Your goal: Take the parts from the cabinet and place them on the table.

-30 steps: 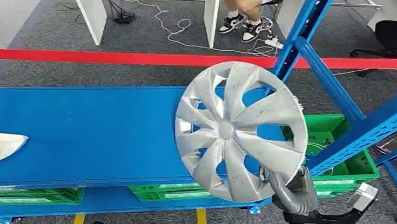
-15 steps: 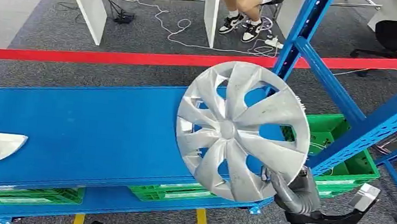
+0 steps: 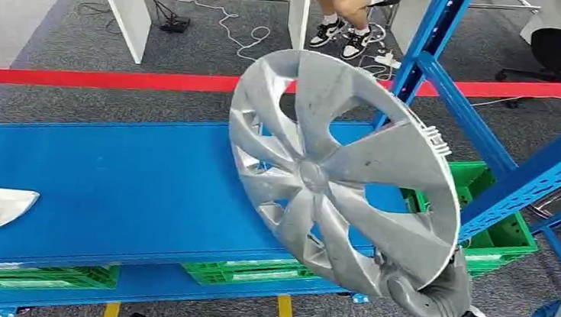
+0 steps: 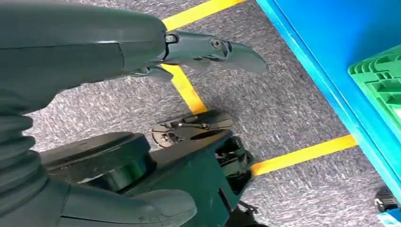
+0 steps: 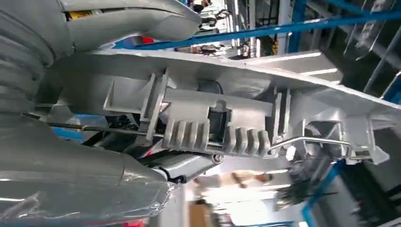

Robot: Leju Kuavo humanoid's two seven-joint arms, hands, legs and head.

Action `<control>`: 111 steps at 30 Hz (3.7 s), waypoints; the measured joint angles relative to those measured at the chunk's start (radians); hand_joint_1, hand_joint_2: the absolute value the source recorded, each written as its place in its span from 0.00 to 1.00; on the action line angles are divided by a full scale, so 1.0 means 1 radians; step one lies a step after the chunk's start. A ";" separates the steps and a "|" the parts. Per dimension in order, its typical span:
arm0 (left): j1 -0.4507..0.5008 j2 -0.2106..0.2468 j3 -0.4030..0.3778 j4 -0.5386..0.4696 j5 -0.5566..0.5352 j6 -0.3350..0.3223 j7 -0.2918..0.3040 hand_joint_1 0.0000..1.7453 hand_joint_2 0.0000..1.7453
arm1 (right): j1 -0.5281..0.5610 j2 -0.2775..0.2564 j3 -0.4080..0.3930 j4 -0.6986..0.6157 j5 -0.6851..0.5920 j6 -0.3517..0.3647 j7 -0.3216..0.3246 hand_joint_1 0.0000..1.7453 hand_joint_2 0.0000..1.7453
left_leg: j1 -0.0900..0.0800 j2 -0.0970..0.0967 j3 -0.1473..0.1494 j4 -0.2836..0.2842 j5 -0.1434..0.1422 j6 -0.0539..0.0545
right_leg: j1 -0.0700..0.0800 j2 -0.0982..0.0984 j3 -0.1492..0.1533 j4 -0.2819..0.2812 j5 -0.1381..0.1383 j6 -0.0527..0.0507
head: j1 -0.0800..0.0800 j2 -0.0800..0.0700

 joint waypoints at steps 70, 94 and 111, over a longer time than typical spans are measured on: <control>-0.011 -0.008 0.038 0.000 -0.012 0.006 0.054 0.00 1.00 | -0.014 -0.002 -0.003 -0.077 0.026 0.023 0.007 1.00 1.00 | -0.022 0.007 -0.049 0.004 0.053 0.026 | 0.025 -0.009 0.096 -0.018 -0.070 -0.015 | -0.007 0.000; -0.007 0.002 0.050 0.000 -0.017 0.041 0.040 0.00 1.00 | -0.017 -0.013 -0.008 -0.072 0.019 0.054 -0.003 1.00 1.00 | -0.017 0.011 0.029 -0.011 -0.020 0.045 | 0.015 -0.018 -0.155 0.299 -0.136 0.010 | -0.002 0.000; -0.009 -0.014 0.092 0.000 -0.005 0.018 0.036 0.00 1.00 | 0.060 -0.029 -0.111 -0.139 -0.017 0.047 -0.008 1.00 1.00 | -0.012 0.011 -0.107 0.310 -0.125 -0.017 | 0.026 -0.025 0.005 -0.053 0.037 -0.047 | -0.006 0.000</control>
